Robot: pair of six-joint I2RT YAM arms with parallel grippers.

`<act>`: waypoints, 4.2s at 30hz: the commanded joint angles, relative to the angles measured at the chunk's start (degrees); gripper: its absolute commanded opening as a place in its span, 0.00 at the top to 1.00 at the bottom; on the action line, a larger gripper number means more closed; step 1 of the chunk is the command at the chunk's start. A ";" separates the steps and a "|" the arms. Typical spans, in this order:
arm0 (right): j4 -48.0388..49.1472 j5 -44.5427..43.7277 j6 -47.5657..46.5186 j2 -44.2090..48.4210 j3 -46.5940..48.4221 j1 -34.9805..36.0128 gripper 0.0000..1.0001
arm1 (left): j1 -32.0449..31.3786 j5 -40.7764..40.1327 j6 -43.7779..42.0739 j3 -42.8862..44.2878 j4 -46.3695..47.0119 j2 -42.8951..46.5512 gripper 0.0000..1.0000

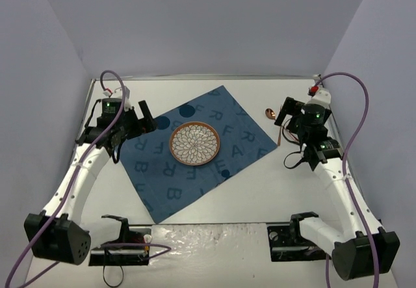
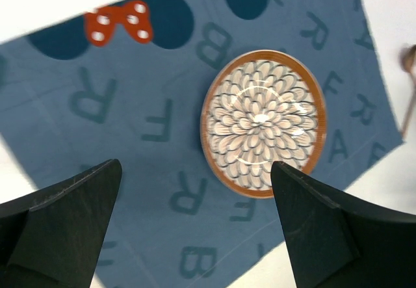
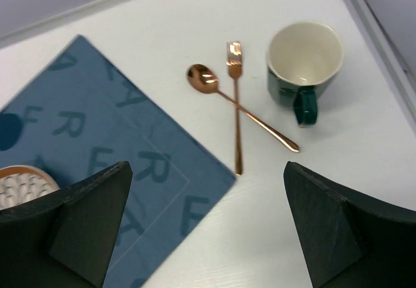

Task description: Set the dinner table for one person

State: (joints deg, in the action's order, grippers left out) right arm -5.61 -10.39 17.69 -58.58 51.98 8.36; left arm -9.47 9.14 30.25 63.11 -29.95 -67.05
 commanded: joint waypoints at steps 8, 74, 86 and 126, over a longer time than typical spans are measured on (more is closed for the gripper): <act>0.08 -7.46 -4.84 -16.77 6.71 -4.65 0.04 | 1.21 -8.61 -13.40 -1.99 -7.60 4.98 0.03; 17.56 31.72 -28.92 -35.45 28.68 -4.18 1.00 | 5.65 -5.62 -13.29 -5.72 -4.86 4.56 0.03; 10.32 38.34 -34.23 -54.78 52.48 4.52 1.00 | 6.34 -6.51 -13.55 -6.11 -4.33 5.02 0.03; 5.87 32.26 -33.97 -74.07 66.57 8.69 1.00 | 6.75 -6.85 -13.73 -5.98 -4.86 4.47 0.03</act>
State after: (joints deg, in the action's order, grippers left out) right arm -6.72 21.28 -16.58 -134.91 114.89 16.97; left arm -3.25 2.72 17.12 56.34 -36.60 -63.13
